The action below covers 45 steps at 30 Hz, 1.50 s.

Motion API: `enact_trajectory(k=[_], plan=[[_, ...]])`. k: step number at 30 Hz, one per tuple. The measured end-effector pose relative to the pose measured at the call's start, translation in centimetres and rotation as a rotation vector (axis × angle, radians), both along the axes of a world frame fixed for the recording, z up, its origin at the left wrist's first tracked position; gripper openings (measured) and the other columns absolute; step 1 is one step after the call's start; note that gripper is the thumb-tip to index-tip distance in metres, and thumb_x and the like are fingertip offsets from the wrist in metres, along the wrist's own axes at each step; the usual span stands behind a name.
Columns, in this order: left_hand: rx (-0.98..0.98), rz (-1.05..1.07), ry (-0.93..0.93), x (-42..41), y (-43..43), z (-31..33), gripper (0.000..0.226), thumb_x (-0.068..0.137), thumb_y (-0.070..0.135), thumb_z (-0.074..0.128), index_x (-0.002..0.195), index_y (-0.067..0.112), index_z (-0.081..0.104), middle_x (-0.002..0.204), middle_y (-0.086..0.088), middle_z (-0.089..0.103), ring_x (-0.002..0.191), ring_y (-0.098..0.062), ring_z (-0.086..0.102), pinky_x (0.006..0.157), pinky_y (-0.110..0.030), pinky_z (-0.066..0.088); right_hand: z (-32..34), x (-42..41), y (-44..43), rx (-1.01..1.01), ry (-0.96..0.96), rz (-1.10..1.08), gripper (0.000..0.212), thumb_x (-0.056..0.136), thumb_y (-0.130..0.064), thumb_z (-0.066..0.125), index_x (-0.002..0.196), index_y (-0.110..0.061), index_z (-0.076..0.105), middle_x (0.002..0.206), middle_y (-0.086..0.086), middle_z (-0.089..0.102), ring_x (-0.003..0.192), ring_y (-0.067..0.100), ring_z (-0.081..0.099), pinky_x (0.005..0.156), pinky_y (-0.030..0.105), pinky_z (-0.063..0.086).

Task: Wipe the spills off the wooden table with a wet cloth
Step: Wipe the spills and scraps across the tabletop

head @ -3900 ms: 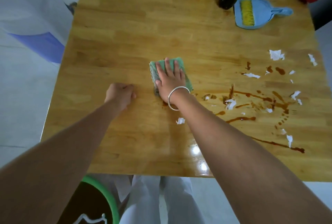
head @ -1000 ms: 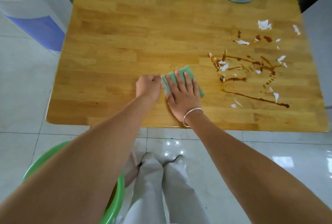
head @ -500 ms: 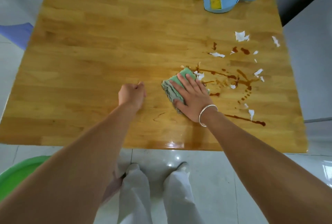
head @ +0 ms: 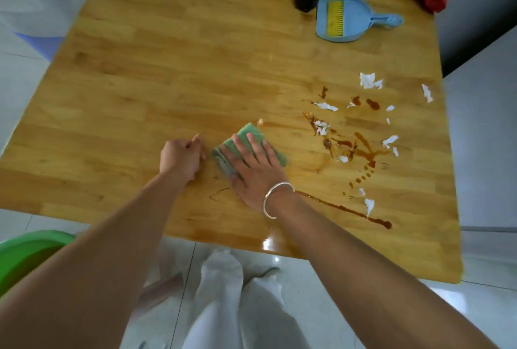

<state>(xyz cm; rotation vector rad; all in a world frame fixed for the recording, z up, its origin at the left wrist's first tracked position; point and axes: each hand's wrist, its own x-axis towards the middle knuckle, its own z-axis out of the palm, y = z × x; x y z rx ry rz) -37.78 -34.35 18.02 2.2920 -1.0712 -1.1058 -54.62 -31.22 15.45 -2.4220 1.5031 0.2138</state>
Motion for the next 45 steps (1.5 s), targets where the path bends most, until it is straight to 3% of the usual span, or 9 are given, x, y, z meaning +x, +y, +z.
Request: enact_trajectory(k=[4,9,12,17,22,26,30,36,45], plan=[[0.062,-0.016,0.019,0.2,-0.7,0.1,0.049,0.097,0.042,0.049,0.060,0.013,0.059,0.052,-0.004,0.050,0.042,-0.021,0.042,0.042,-0.023,0.034,-0.1,1.6,-2.4,0.016,-0.052,-0.077,0.057,0.100,-0.044,0.023,0.151,-0.037,-0.002,0.161,-0.006,-0.011,0.146,0.020,-0.018,0.118,0.041,-0.012],[0.017,-0.122,0.073,-1.8,-3.5,0.5,0.046,0.098,0.039,0.050,0.063,0.012,0.062,0.052,-0.004,0.051,0.044,-0.018,0.045,0.048,-0.023,0.036,-0.2,-0.3,-6.3,0.011,-0.074,-0.403,0.056,0.099,-0.045,0.013,0.151,-0.036,-0.006,0.160,-0.003,-0.016,0.146,0.020,-0.020,0.118,0.041,-0.012],[0.019,-0.136,0.141,-3.6,-4.8,0.3,0.047,0.100,0.040,0.047,0.065,0.011,0.061,0.052,-0.002,0.051,0.040,-0.016,0.043,0.038,-0.018,0.034,-0.3,-4.1,-7.0,0.003,-0.061,-0.583,0.057,0.098,-0.046,0.014,0.151,-0.038,-0.006,0.160,-0.004,-0.016,0.146,0.019,-0.019,0.118,0.039,-0.013],[0.049,-0.119,0.161,-3.7,-5.6,0.2,0.048,0.100,0.039,0.046,0.063,0.012,0.060,0.052,-0.002,0.051,0.042,-0.016,0.043,0.043,-0.022,0.035,-0.1,-6.7,-6.9,0.037,-0.008,-0.772,0.058,0.099,-0.045,0.015,0.151,-0.035,-0.011,0.159,-0.003,-0.020,0.146,0.020,-0.018,0.118,0.041,-0.012],[0.085,-0.088,0.175,-4.4,-7.1,0.3,0.045,0.098,0.037,0.049,0.062,0.013,0.061,0.052,0.000,0.051,0.037,-0.015,0.041,0.046,-0.023,0.034,0.5,-2.4,-4.6,-0.025,0.021,-0.578,0.056,0.101,-0.039,0.011,0.150,-0.029,-0.015,0.159,-0.002,-0.020,0.146,0.022,-0.019,0.119,0.042,-0.009],[0.000,-0.104,0.168,-5.4,-10.7,1.0,0.045,0.098,0.035,0.048,0.060,0.014,0.060,0.051,0.000,0.052,0.024,-0.010,0.039,0.042,-0.020,0.033,0.5,-0.7,-4.9,0.003,-0.034,-0.481,0.055,0.100,-0.040,0.019,0.151,-0.038,-0.003,0.161,-0.007,-0.009,0.148,0.020,-0.008,0.116,0.043,0.004],[0.004,-0.083,0.164,-6.3,-12.0,-0.1,0.045,0.097,0.034,0.050,0.059,0.014,0.062,0.050,-0.001,0.055,0.035,-0.016,0.045,0.050,-0.021,0.040,0.4,-3.3,-8.6,0.013,0.007,-0.393,0.056,0.099,-0.047,0.019,0.150,-0.042,-0.002,0.161,-0.008,-0.008,0.147,0.020,-0.002,0.114,0.043,0.010],[-0.058,-0.246,0.195,-11.5,-14.0,0.5,0.044,0.095,0.030,0.048,0.056,0.015,0.060,0.048,0.000,0.053,0.037,-0.014,0.048,0.044,-0.019,0.036,0.1,-5.3,-13.0,-0.002,0.017,-0.463,0.054,0.100,-0.045,0.010,0.150,-0.036,-0.008,0.160,-0.007,-0.016,0.146,0.015,-0.017,0.117,0.044,-0.014],[0.039,-0.280,0.187,-12.4,-14.8,-0.6,0.047,0.097,0.033,0.049,0.055,0.016,0.062,0.051,0.002,0.054,0.044,-0.015,0.046,0.050,-0.022,0.037,0.1,-10.6,-13.5,0.011,0.031,-0.807,0.060,0.101,-0.044,0.011,0.151,-0.021,-0.012,0.160,0.005,-0.018,0.147,0.022,-0.017,0.118,0.039,-0.013]])
